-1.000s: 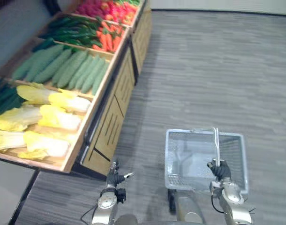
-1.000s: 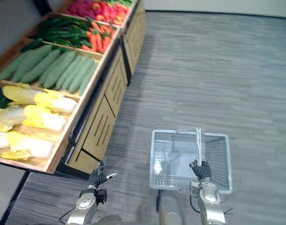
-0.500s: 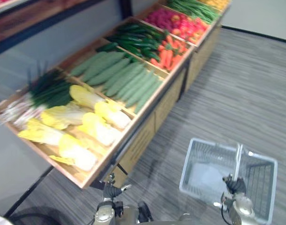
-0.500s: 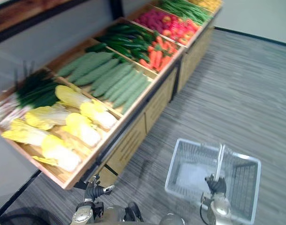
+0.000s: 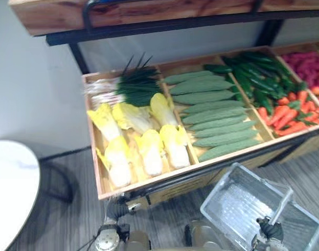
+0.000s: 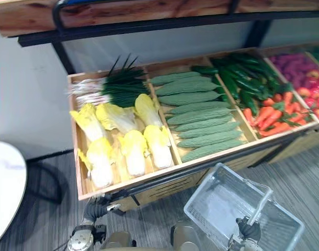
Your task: Pick vegetable in the basket
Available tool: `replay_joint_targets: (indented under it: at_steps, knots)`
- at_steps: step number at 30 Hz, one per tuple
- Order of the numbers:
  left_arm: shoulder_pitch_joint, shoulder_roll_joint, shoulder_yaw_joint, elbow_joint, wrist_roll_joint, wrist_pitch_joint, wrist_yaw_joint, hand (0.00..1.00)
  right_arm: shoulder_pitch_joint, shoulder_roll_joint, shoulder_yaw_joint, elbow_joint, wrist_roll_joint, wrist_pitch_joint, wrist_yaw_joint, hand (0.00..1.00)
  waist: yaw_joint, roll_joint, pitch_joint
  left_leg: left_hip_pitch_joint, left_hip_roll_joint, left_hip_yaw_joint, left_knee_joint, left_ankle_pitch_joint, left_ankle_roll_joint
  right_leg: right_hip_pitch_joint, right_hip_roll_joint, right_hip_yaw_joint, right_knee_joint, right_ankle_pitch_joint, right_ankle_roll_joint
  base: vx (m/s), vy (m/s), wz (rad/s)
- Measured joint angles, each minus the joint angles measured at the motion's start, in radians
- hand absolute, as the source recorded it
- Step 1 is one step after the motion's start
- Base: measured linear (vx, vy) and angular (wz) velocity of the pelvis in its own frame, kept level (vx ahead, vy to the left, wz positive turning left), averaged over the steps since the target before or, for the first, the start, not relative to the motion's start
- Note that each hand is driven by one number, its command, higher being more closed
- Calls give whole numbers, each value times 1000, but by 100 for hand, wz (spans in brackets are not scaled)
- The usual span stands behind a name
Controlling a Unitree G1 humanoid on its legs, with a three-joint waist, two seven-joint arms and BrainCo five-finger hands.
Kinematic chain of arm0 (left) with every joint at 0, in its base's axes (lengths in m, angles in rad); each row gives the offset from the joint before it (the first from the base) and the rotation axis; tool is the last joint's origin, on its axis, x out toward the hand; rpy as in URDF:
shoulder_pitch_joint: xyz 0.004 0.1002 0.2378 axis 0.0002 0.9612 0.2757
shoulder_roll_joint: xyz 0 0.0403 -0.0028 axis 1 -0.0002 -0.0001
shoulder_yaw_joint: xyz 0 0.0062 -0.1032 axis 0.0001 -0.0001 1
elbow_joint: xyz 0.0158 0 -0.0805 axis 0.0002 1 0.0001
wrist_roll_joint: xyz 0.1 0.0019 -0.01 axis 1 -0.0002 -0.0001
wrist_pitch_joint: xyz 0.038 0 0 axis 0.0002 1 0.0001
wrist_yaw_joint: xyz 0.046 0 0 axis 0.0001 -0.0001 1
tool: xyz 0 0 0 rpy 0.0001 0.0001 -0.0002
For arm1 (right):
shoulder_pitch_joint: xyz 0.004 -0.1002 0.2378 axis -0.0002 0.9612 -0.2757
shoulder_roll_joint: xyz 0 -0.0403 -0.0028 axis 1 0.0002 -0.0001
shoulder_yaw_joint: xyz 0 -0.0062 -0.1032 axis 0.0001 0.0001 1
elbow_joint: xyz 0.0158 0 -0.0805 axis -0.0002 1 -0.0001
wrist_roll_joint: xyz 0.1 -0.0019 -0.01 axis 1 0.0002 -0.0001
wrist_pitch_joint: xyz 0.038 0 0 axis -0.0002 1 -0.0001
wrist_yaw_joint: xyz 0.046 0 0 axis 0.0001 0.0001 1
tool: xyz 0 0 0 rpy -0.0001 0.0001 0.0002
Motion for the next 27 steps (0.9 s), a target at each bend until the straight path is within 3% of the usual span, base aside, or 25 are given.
replay_joint_targets:
  at_steps: [1,4,8,11,15,23,27]
  knots:
    - [-45,-16,-3,-94,-5,-59,-3,0,12,1,2,-3,0,0,2,100,0,7,-22,-4,7,-4,-6,1,-1,8,0,-17,-10,0,-2,-99,-72,29]
    - [-141,-17,2,-183,0,-131,-4,0,32,9,3,-3,10,1,2,100,-3,20,-45,-7,11,-23,-27,21,-6,29,-7,-53,-37,3,-2,-76,-60,38]
    - [-166,-24,5,-198,57,-143,0,0,50,11,2,-3,20,2,2,100,-5,26,-51,-9,19,-21,-64,59,-9,35,-23,-90,-46,7,1,-41,-70,33]
    - [-177,-30,6,-189,148,-135,12,0,53,17,-3,-3,20,1,2,100,-13,14,-58,-7,24,-15,-98,97,-13,43,-29,-118,-58,14,-2,-16,-55,28]
    - [-265,-28,15,-48,280,-113,59,0,53,26,3,-4,19,0,5,100,-30,-3,-72,18,24,-3,-162,140,-12,58,-36,-131,-81,26,-3,-13,-40,12]
    - [-452,12,60,254,470,-20,123,0,41,22,34,10,16,-3,34,100,-88,-10,-79,84,24,62,-324,228,-23,62,-35,-100,-131,46,19,16,1,-5]
    - [-527,35,80,365,557,34,156,0,26,22,38,10,14,-10,48,100,-97,-18,-68,79,24,98,-347,244,-37,28,-23,-68,-128,50,14,63,3,-23]
